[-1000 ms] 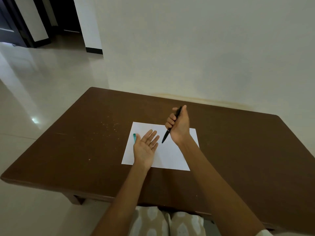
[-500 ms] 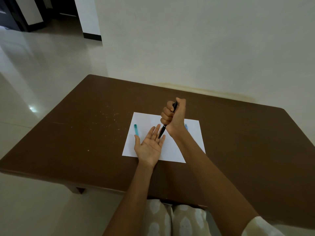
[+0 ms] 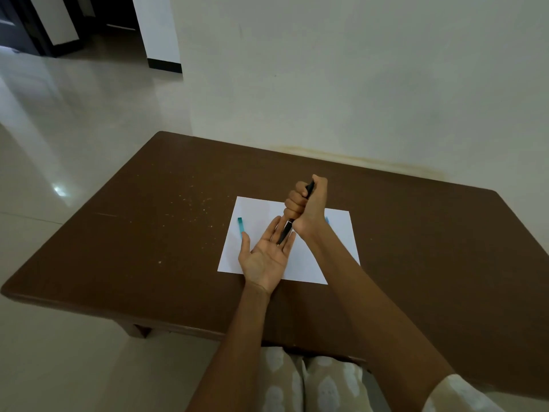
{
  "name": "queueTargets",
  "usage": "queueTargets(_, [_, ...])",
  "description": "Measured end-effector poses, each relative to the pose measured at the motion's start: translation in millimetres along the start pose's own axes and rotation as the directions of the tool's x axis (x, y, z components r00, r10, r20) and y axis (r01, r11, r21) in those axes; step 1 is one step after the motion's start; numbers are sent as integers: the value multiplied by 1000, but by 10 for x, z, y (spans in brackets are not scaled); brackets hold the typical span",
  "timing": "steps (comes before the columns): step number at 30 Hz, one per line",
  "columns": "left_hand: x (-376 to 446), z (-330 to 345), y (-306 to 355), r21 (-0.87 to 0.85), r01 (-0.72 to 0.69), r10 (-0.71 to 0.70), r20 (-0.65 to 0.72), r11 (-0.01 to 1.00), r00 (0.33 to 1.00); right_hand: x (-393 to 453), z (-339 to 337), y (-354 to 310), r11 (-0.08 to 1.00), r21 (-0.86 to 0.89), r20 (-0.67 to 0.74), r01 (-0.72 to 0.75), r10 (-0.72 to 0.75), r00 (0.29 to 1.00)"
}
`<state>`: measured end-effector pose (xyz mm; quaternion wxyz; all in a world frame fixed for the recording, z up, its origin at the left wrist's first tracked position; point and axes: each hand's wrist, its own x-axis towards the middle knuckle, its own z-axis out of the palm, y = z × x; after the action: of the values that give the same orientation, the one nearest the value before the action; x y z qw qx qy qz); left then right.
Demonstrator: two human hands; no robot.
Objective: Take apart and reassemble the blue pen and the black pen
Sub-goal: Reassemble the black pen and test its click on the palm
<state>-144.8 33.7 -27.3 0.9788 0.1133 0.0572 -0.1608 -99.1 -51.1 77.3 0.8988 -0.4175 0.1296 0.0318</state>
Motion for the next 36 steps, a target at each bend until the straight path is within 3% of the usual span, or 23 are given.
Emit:
queueTargets(14, [-32,43,7,46,30,-28,-52,998,998,35,-18,88,999,-5,-63,-47,46,997])
queueTargets(21, [-48,146,16,51,56,-51,-105,997,993,-15,71,-110,998,49,21,-44,43,999])
queueTargets(31, [-225,1017,115,164,-25,23,9,986,1000,-382,526,-702,999,-5,96,48,-47,994])
queueTargets(36, [-355,1206,105,125,-30,21,75,992,997,-598,747,-950,988,-88,166,130,-115,980])
